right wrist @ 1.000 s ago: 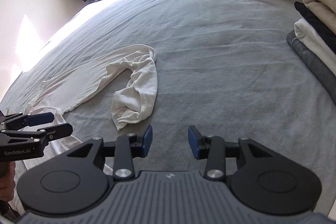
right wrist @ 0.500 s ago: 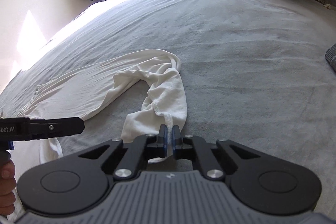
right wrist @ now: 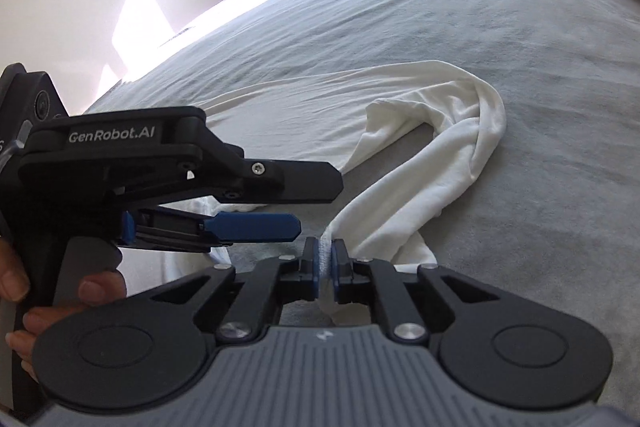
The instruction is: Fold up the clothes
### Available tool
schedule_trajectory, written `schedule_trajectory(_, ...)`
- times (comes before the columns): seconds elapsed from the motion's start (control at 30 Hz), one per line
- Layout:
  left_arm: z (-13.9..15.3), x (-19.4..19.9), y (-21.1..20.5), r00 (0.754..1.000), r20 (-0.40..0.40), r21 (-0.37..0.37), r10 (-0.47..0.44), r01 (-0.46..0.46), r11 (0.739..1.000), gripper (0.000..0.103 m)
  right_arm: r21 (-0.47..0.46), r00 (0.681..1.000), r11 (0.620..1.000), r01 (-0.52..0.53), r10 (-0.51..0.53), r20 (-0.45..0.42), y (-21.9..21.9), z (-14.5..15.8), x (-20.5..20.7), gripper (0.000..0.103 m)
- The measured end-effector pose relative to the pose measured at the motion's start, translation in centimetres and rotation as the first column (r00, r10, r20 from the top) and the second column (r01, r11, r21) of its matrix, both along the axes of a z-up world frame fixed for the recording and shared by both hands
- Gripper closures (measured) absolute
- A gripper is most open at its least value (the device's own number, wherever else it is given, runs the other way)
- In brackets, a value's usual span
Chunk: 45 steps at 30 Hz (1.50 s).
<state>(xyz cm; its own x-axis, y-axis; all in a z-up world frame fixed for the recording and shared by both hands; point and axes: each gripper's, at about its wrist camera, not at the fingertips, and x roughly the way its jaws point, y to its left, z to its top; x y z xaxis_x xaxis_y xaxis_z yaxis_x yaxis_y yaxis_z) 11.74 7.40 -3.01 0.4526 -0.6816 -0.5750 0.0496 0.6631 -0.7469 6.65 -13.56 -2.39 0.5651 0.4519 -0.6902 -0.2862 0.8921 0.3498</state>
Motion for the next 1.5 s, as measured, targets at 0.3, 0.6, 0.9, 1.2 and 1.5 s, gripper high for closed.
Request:
schedule_trajectory(0.3,-0.6,-0.1,-1.7,1.0,0.001,0.064,-0.031,0.03,0.998,0.05,0.07,0.989,0.987,0.145,-0.145,-0.001,-6.7,1.2,-2.6,0.061)
schedule_trajectory(0.6,0.0,-1.3,-3.7,0.997,0.079,0.252,-0.014,-0.007,0.968,0.1,0.049,0.983,0.982,0.184,-0.183,-0.01,-6.4,-0.5,-2.7,0.061)
schedule_trajectory(0.9,0.8,-1.1,-1.5,0.99,0.078,0.34,0.119,-0.139,0.93,0.1,0.037,0.981,0.981,0.192,-0.192,0.01,-6.0,-0.4,-2.4,0.061)
schedule_trajectory(1.2,0.8,-0.9,-0.5,0.983,0.056,0.333,0.173,-0.182,0.925,0.1,-0.033,0.992,0.991,0.128,-0.127,0.021,-2.8,-0.7,-1.8,0.071)
schedule_trajectory(1.5,0.6,-1.1,-1.6,0.997,0.019,0.287,0.074,-0.076,0.955,0.1,-0.218,0.995,0.971,0.095,-0.088,0.04,-2.6,0.3,-1.6,0.103)
